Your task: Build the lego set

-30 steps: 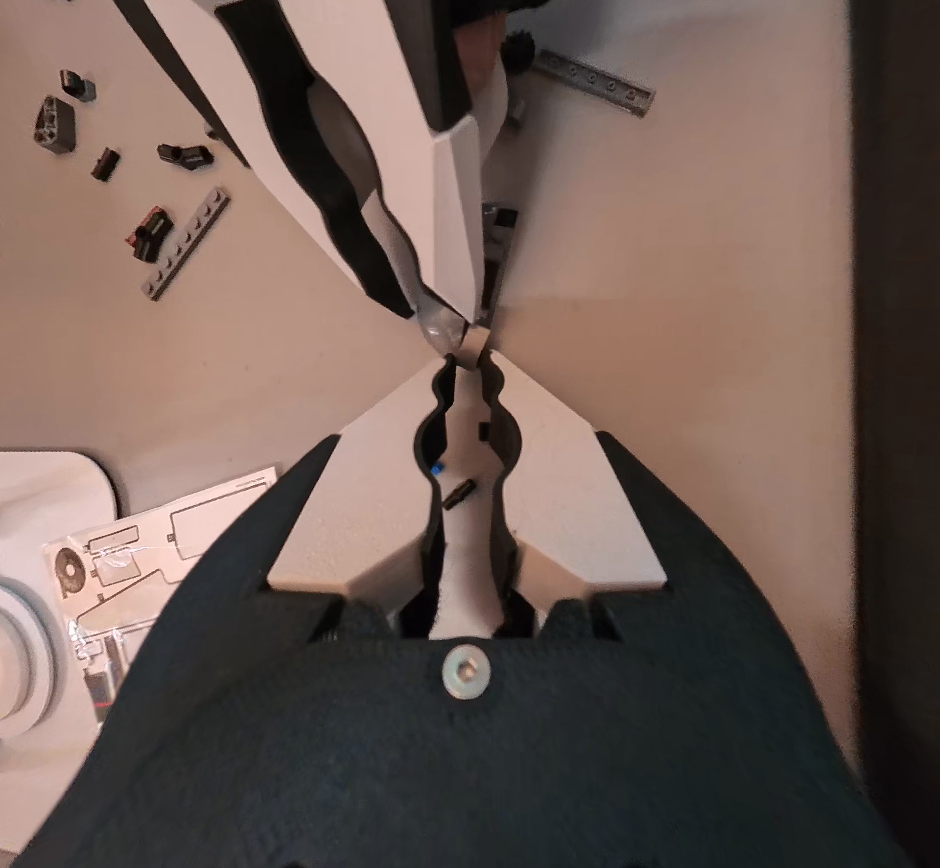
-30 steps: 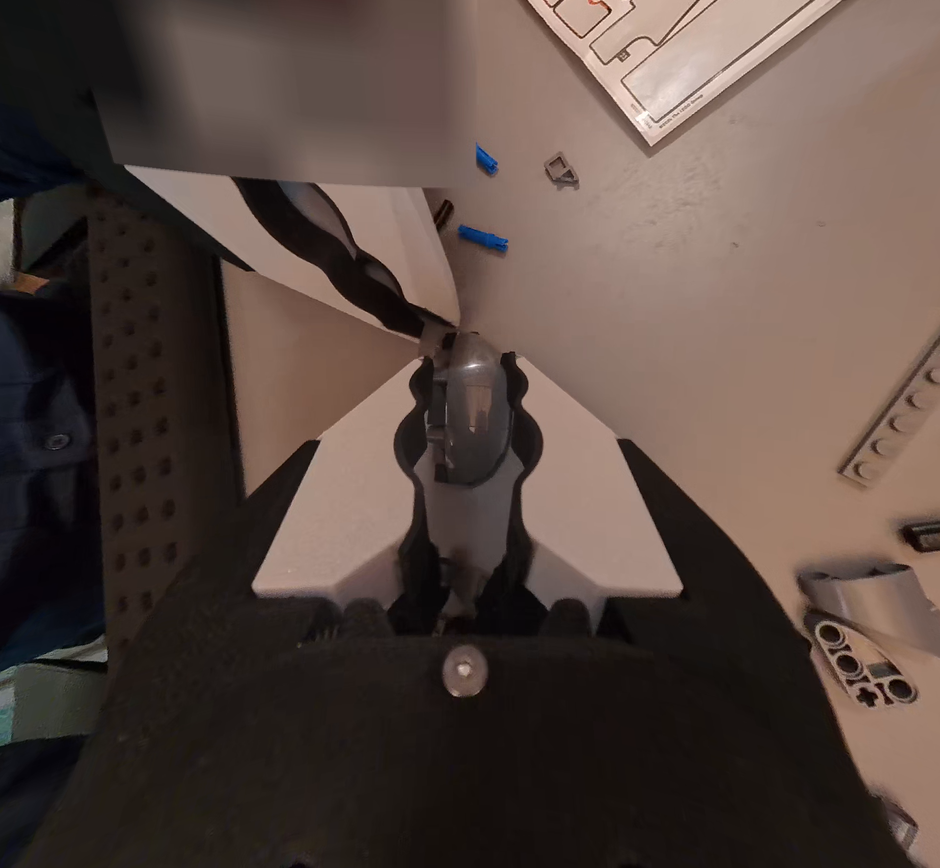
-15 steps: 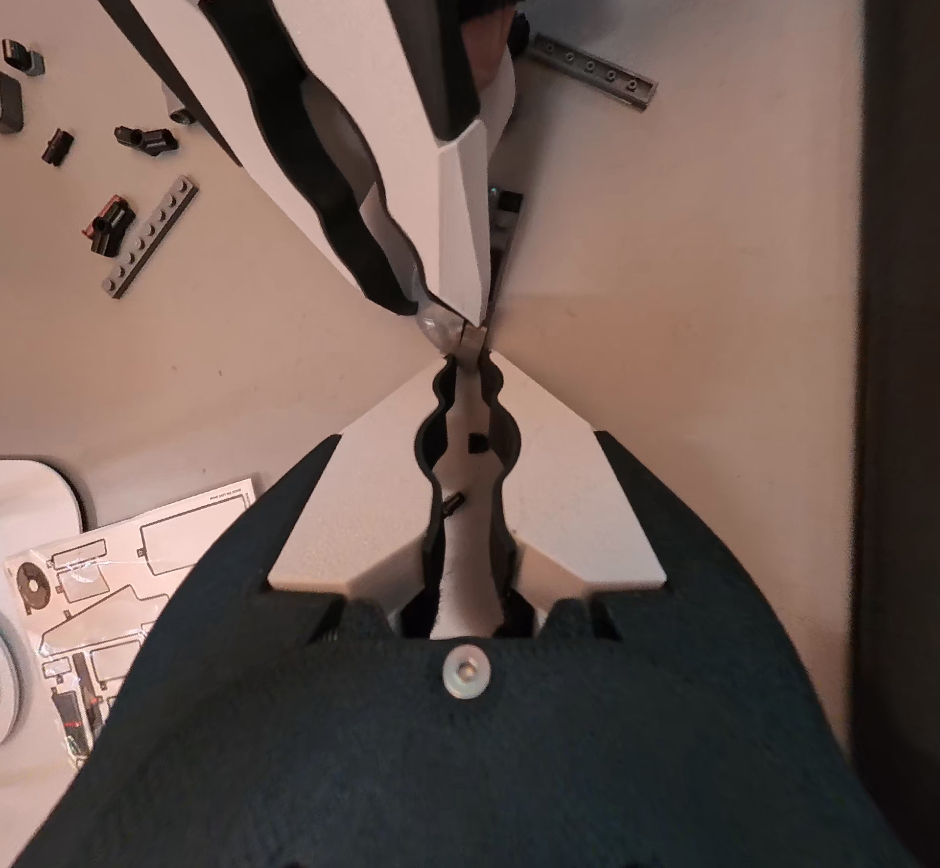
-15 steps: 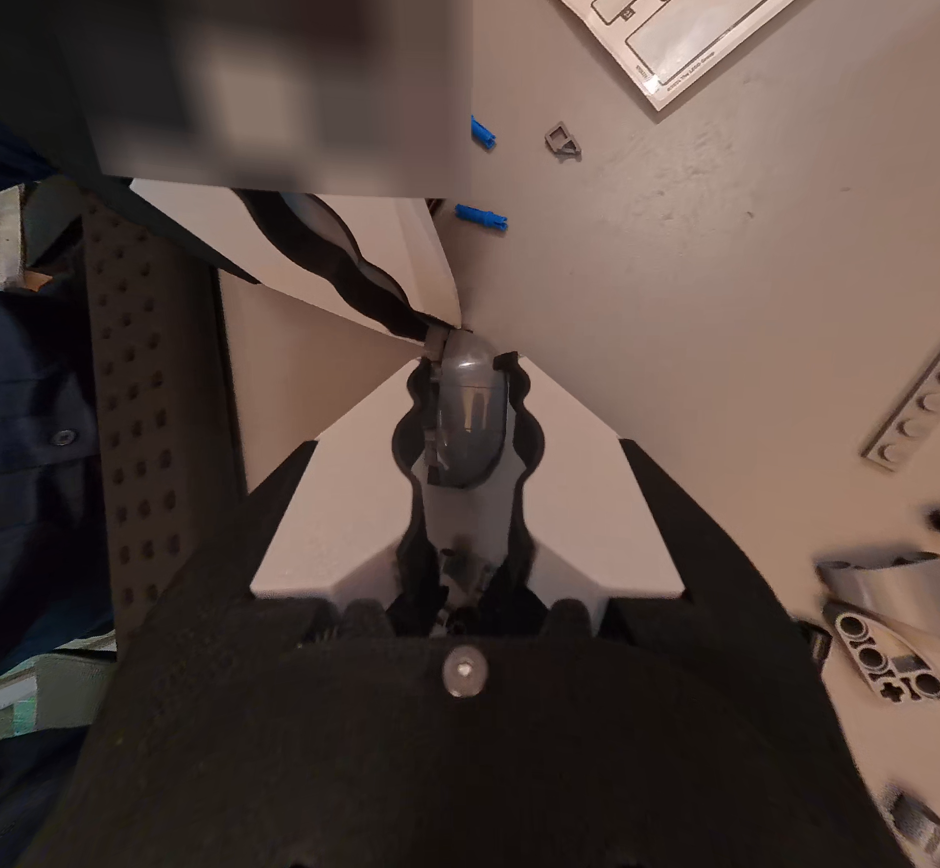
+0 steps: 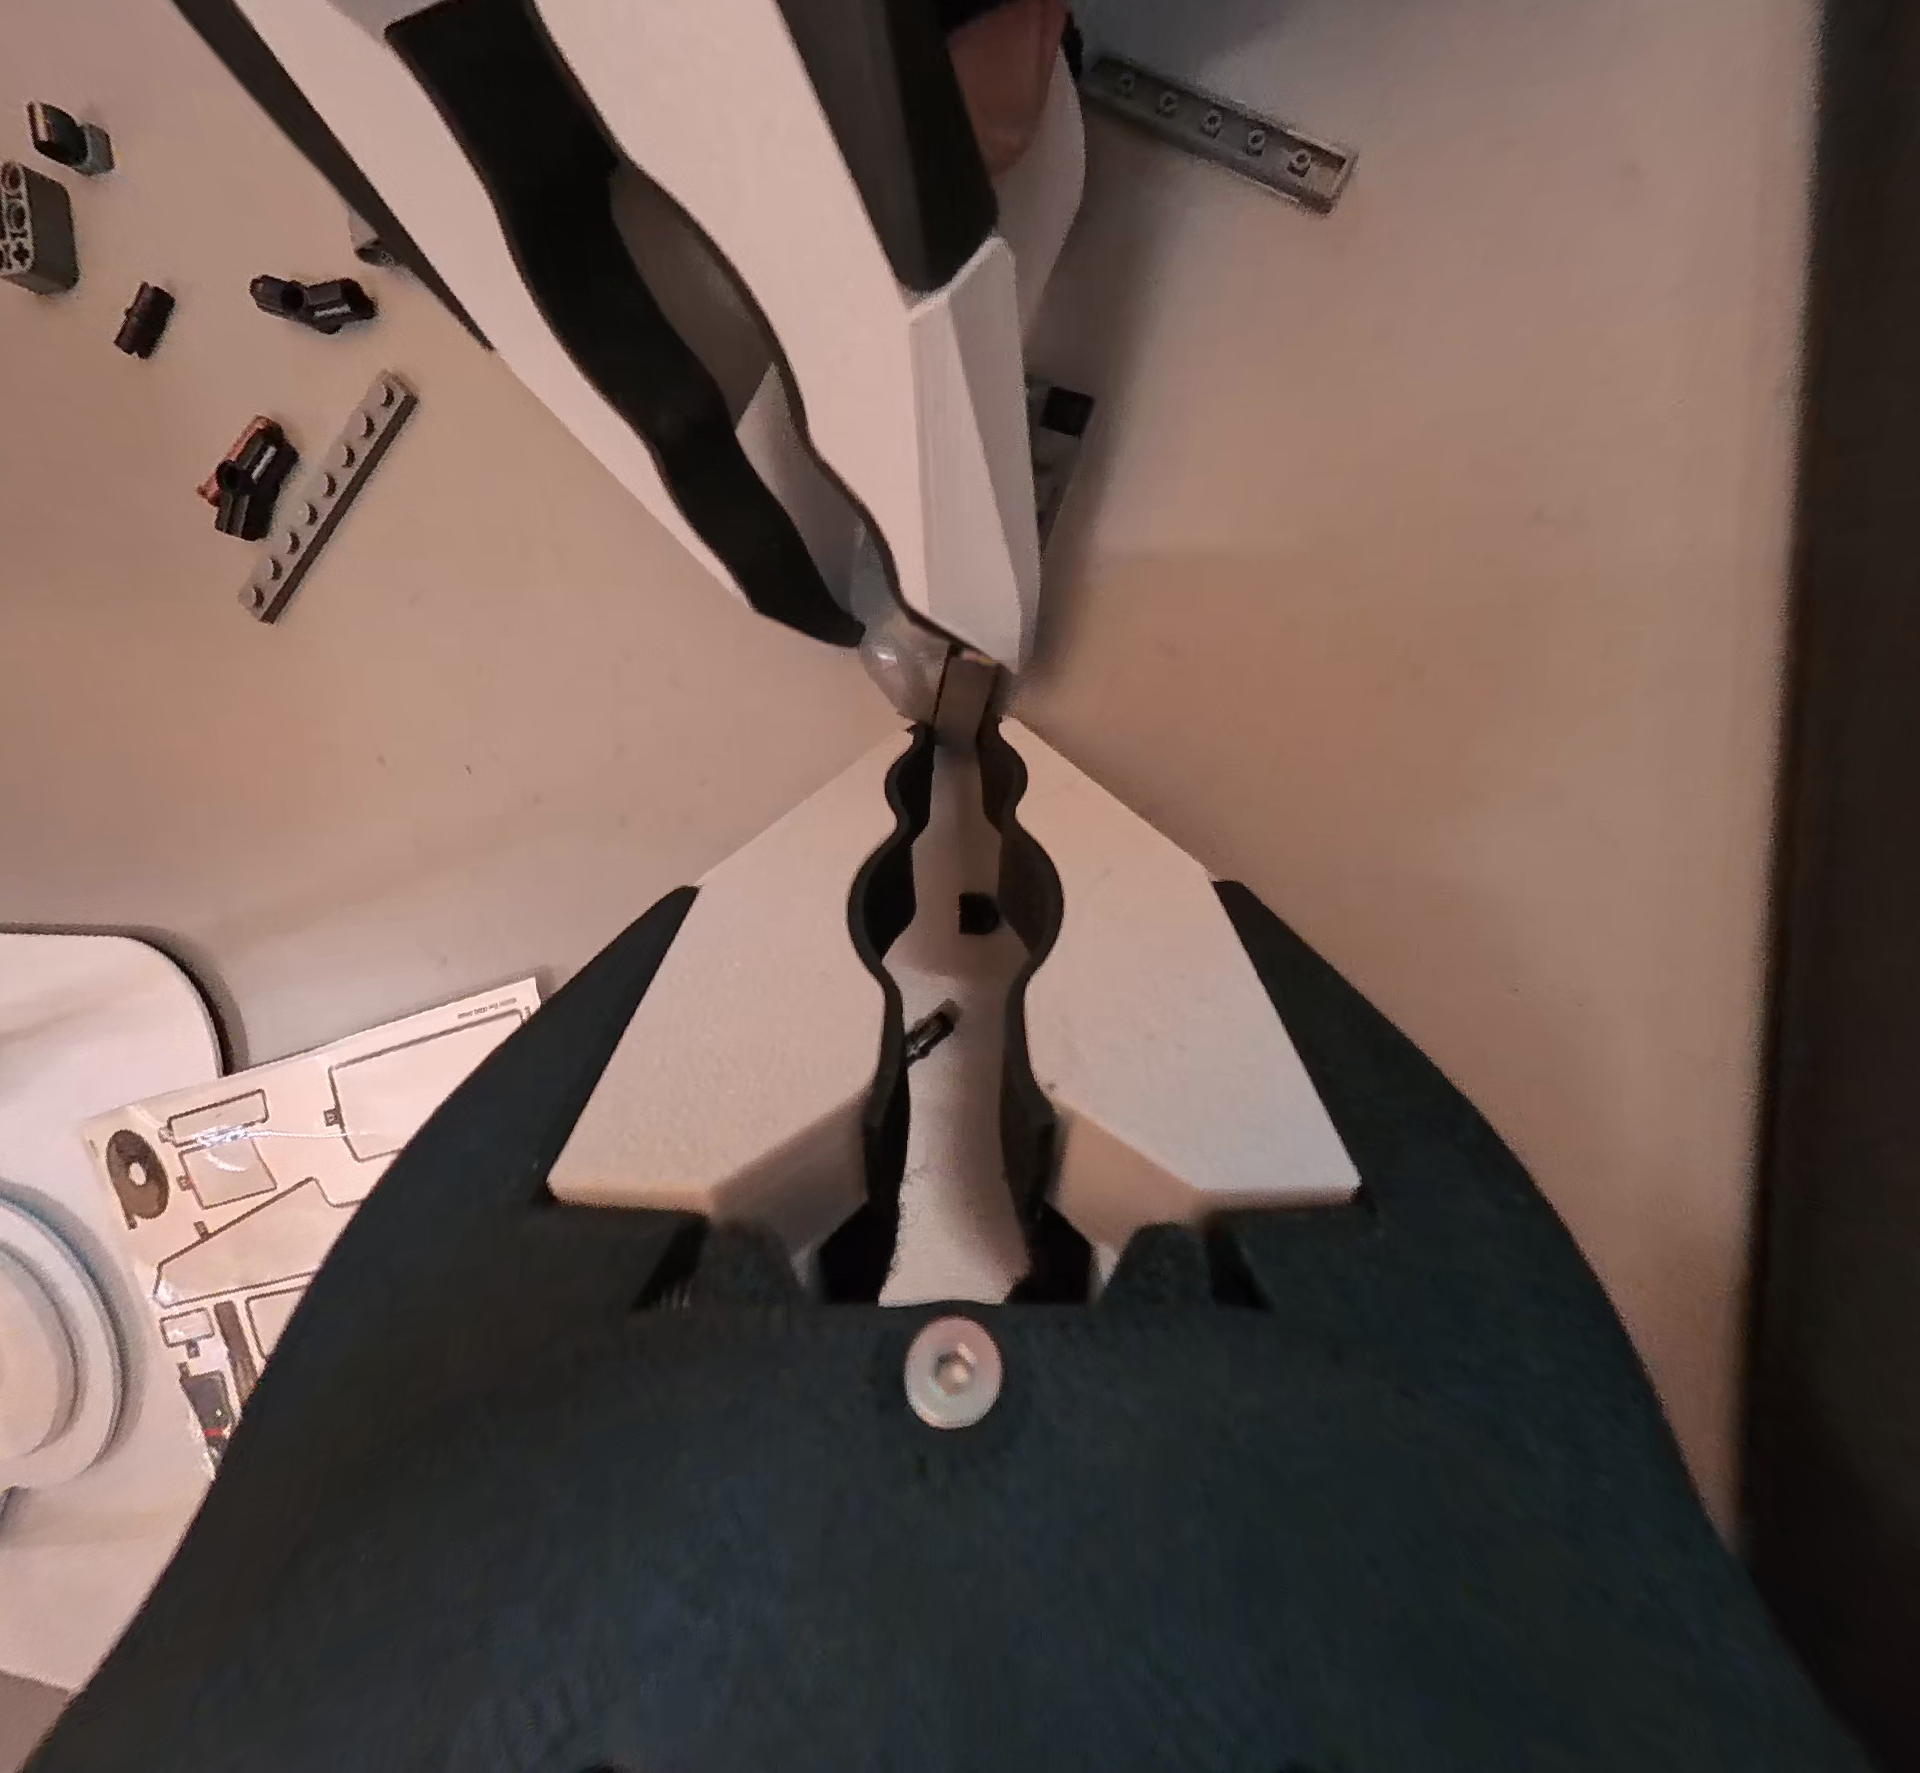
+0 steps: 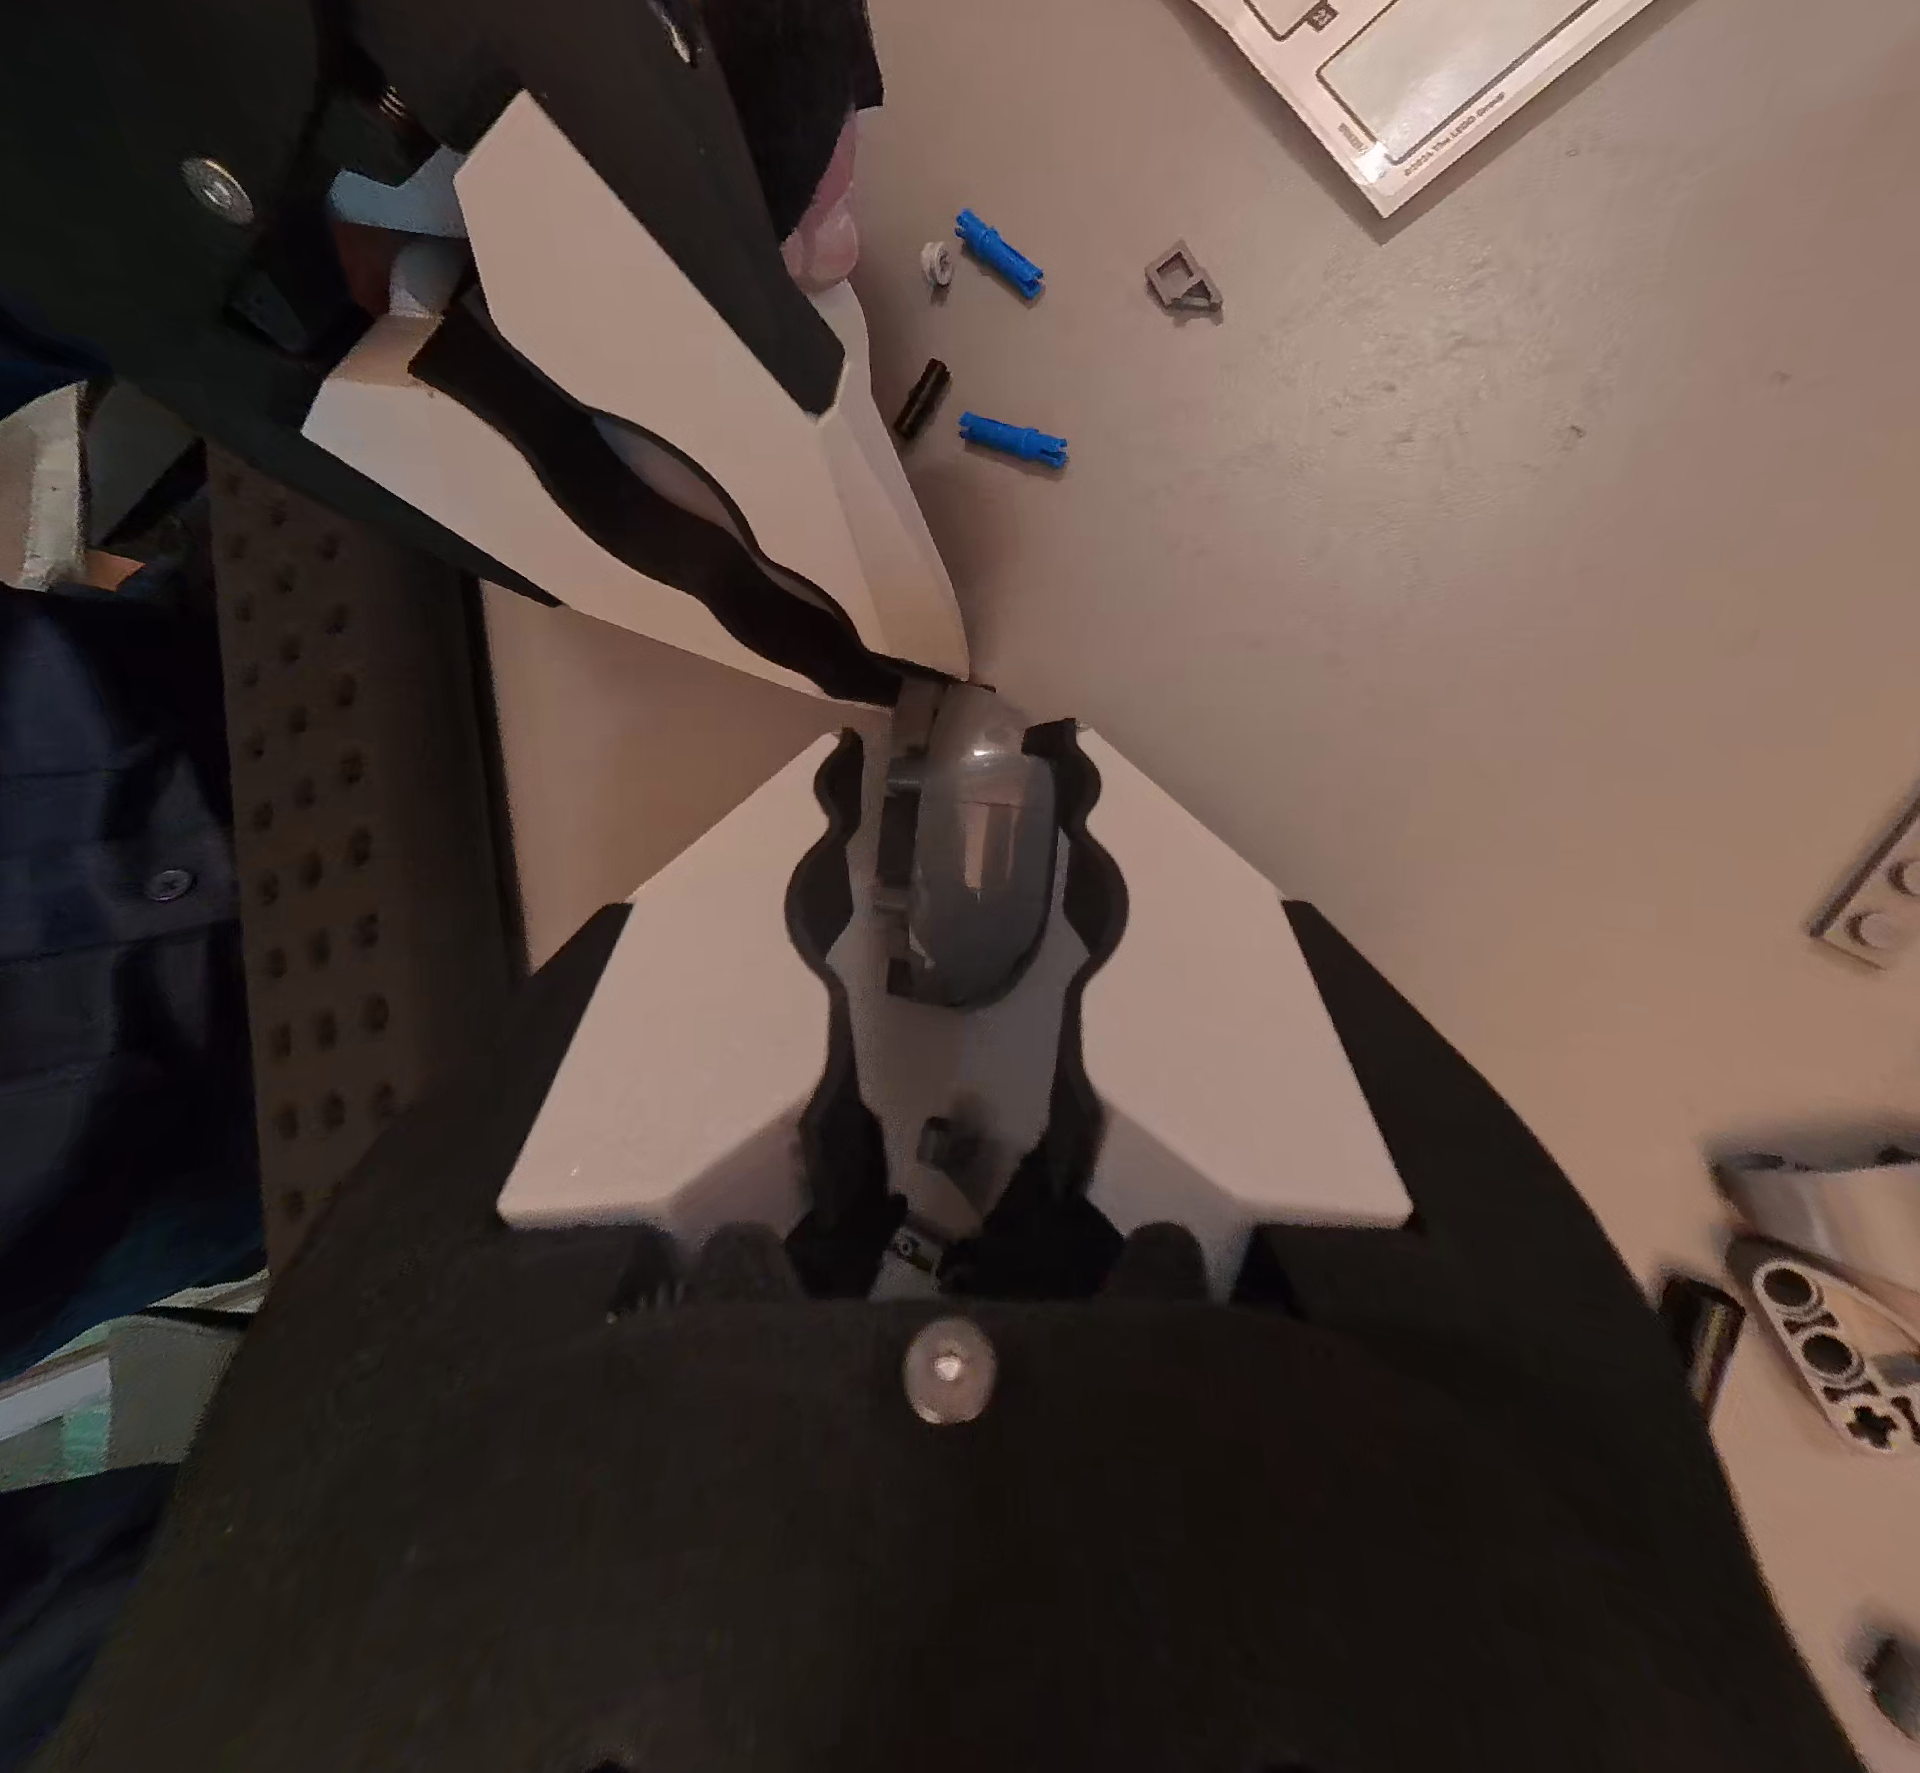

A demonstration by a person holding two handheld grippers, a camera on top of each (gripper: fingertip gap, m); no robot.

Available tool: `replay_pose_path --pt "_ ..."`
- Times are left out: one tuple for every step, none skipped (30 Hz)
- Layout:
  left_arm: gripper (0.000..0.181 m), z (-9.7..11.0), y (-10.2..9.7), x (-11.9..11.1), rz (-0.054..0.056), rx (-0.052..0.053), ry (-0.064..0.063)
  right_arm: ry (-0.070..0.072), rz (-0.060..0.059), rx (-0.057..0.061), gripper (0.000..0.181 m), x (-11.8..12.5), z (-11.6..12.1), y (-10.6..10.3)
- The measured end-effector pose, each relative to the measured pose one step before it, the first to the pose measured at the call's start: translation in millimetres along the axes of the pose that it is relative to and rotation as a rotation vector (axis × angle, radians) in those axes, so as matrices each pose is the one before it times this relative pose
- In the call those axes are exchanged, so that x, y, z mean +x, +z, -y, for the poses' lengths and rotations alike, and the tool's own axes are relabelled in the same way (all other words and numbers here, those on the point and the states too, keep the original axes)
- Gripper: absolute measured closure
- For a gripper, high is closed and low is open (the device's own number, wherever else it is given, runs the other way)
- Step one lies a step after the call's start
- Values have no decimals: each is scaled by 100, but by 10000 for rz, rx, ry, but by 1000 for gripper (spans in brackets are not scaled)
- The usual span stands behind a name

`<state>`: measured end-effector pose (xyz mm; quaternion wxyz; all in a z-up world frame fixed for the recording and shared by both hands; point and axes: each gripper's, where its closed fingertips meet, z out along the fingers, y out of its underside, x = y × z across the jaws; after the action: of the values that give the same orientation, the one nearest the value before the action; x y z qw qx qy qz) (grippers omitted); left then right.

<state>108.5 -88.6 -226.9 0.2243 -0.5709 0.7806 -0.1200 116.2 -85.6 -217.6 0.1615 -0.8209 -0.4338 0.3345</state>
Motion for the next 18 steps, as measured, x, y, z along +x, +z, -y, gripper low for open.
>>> replay_pose_path --pt "175 -44 33 -18 -10 -7 -9 -31 -76 -89 145 50 -189 -125" --pt "175 -63 36 -47 9 -10 -13 -56 -89 -100 145 36 -220 -117" --pt "175 -3 -3 -17 -9 24 -17 -75 -106 -68 145 40 -163 -82" --pt "175 -10 -1 16 -21 3 -4 -85 -107 -51 147 57 -94 -17" --pt "175 47 7 37 -16 18 13 -95 -84 -38 148 28 -32 23" --pt "175 63 23 52 -17 10 13 -81 -53 -41 149 -21 -5 39" --pt "175 52 24 53 -8 7 28 -64 -43 -42 149 -50 1 30" --pt "175 31 14 46 -5 6 25 -54 -50 -22 149 -32 -13 19" --pt "175 21 1 8 12 -8 24 -20 -23 -2 149 -28 3 22" --pt "175 1 -10 31 -9 3 35 -24 8 7 149 -57 -2 24" --pt "175 19 6 25 -22 23 30 -45 14 5 149 -60 -11 8" --pt "175 3 1 8 -35 16 -8 -27 12 10 149 -45 -6 13" --pt "175 6 10 -10 -44 14 -12 -5 12 15 149 -19 11 18" --pt "175 5 14 -10 -31 10 4 7 13 12 149 2 15 10" --pt "175 10 -1 2 -6 0 50 18 15 9 149 -10 10 7" --pt "175 10 3 6 17 -13 111 27 23 17 150 -19 11 15" --pt "175 36 11 -14 15 -12 100 50 33 27 150 -4 27 16" --pt "175 73 35 9 -25 3 48 53 19 23 150 18 33 19"
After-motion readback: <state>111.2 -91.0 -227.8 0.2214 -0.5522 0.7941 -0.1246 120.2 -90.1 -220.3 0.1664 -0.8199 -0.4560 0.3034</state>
